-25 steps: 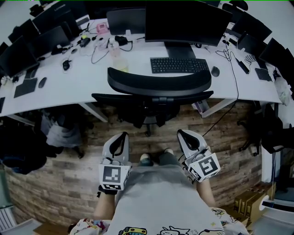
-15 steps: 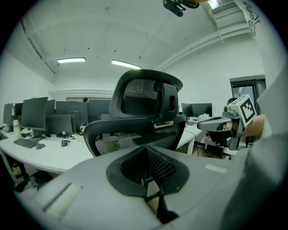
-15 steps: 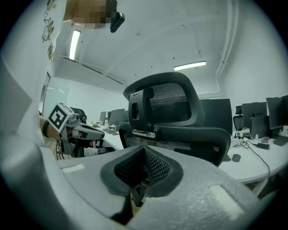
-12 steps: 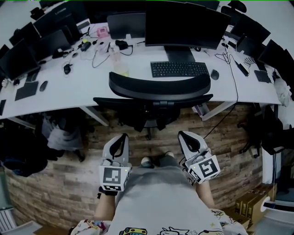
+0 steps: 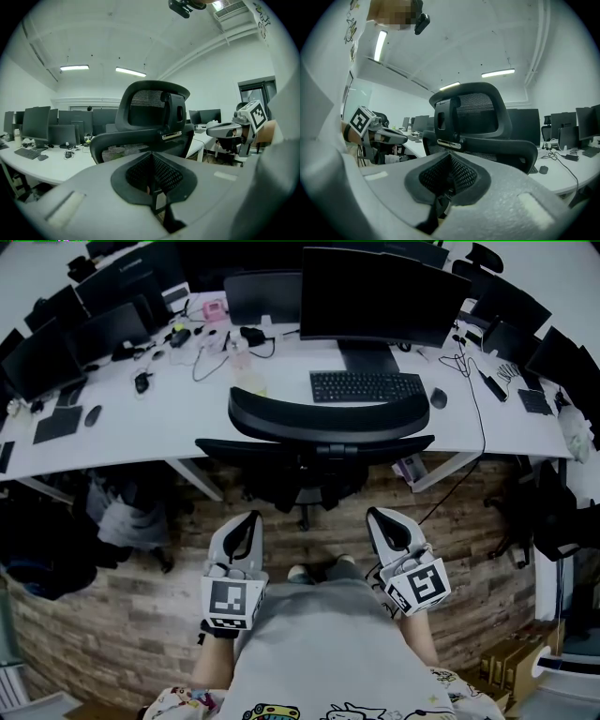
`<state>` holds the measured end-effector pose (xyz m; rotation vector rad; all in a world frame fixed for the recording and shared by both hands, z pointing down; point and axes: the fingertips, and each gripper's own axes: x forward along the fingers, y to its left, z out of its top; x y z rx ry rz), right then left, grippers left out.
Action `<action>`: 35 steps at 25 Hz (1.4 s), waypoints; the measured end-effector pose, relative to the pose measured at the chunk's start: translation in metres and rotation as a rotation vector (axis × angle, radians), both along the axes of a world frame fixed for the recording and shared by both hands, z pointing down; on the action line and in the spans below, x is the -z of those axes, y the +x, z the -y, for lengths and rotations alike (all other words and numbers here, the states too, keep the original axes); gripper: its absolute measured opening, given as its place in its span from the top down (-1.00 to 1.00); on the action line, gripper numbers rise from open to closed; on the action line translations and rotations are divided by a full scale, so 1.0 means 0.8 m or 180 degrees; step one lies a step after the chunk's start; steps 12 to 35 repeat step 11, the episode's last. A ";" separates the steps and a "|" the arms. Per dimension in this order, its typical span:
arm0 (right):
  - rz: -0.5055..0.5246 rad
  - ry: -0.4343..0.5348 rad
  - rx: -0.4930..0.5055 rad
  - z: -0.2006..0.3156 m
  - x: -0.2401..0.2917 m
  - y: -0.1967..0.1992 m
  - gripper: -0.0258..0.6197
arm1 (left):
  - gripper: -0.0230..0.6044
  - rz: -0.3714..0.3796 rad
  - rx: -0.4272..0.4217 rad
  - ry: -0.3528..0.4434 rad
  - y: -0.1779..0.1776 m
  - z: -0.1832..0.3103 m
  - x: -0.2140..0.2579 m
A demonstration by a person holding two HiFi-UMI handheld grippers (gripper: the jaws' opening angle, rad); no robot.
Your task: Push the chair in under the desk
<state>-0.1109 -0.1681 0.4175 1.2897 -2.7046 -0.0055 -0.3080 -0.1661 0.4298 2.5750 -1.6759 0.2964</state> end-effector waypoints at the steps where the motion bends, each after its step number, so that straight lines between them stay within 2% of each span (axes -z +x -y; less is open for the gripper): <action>1: -0.0003 0.0010 0.0003 -0.001 0.001 0.000 0.92 | 0.89 0.0005 -0.0002 0.0009 0.000 -0.001 0.000; 11: -0.0009 0.0091 -0.0062 -0.008 0.006 0.010 0.92 | 0.89 0.0088 -0.0157 0.0200 0.006 -0.004 0.008; 35: -0.0009 0.0091 -0.0062 -0.008 0.006 0.010 0.92 | 0.89 0.0088 -0.0157 0.0200 0.006 -0.004 0.008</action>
